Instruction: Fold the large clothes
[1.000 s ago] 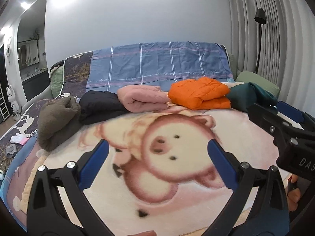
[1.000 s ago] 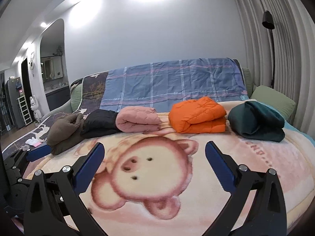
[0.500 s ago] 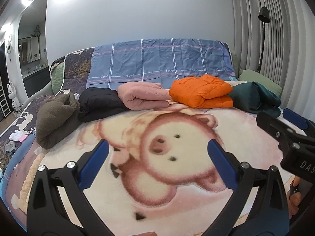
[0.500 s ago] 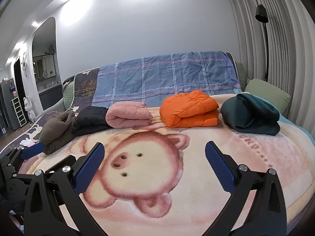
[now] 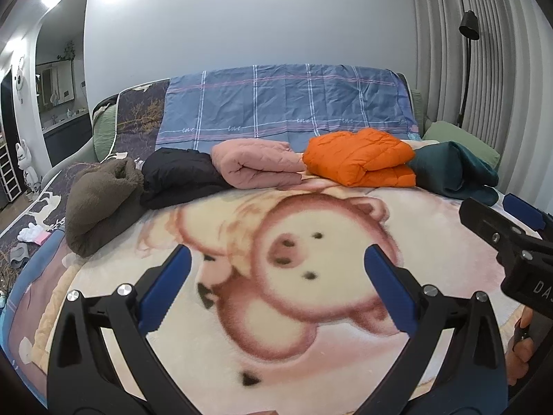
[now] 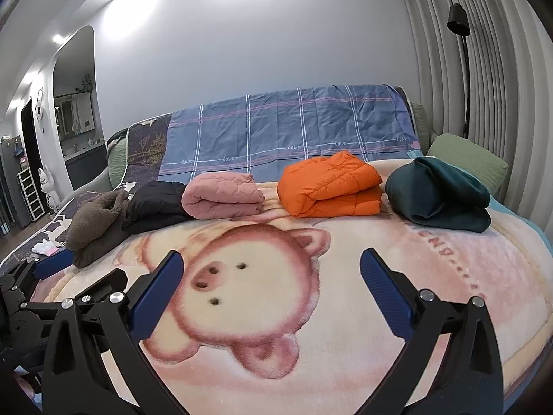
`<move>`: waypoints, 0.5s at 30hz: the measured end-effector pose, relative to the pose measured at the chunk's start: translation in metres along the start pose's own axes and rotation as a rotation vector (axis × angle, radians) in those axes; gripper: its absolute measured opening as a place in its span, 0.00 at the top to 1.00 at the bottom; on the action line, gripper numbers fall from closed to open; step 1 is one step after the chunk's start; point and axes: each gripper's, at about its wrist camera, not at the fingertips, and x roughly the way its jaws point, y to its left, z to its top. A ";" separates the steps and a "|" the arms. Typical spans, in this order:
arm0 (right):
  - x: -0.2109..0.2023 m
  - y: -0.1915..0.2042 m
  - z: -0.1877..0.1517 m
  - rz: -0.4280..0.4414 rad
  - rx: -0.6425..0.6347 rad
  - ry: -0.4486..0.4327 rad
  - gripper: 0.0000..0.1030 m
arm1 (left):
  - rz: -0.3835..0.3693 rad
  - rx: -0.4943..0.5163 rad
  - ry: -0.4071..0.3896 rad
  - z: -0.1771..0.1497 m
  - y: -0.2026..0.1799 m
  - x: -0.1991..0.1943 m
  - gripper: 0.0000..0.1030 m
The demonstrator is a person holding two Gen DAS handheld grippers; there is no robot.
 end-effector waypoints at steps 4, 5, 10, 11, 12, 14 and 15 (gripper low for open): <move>0.003 0.004 0.001 0.029 -0.012 0.004 0.01 | 0.025 -0.005 0.006 -0.001 0.005 0.000 0.02; 0.005 0.005 0.002 0.040 -0.017 0.005 0.01 | 0.039 -0.007 0.009 -0.002 0.007 -0.001 0.02; 0.011 0.028 0.006 0.158 -0.061 0.023 0.01 | 0.112 -0.038 0.007 -0.003 0.026 -0.011 0.02; 0.012 0.033 0.006 0.178 -0.069 0.026 0.01 | 0.136 -0.050 0.004 -0.004 0.033 -0.014 0.02; 0.013 0.042 0.008 0.210 -0.084 0.027 0.01 | 0.156 -0.061 0.001 -0.004 0.039 -0.017 0.02; 0.014 0.054 0.009 0.249 -0.107 0.027 0.01 | 0.189 -0.081 -0.003 -0.005 0.050 -0.023 0.02; 0.015 0.061 0.010 0.269 -0.120 0.028 0.01 | 0.204 -0.089 -0.005 -0.005 0.055 -0.026 0.02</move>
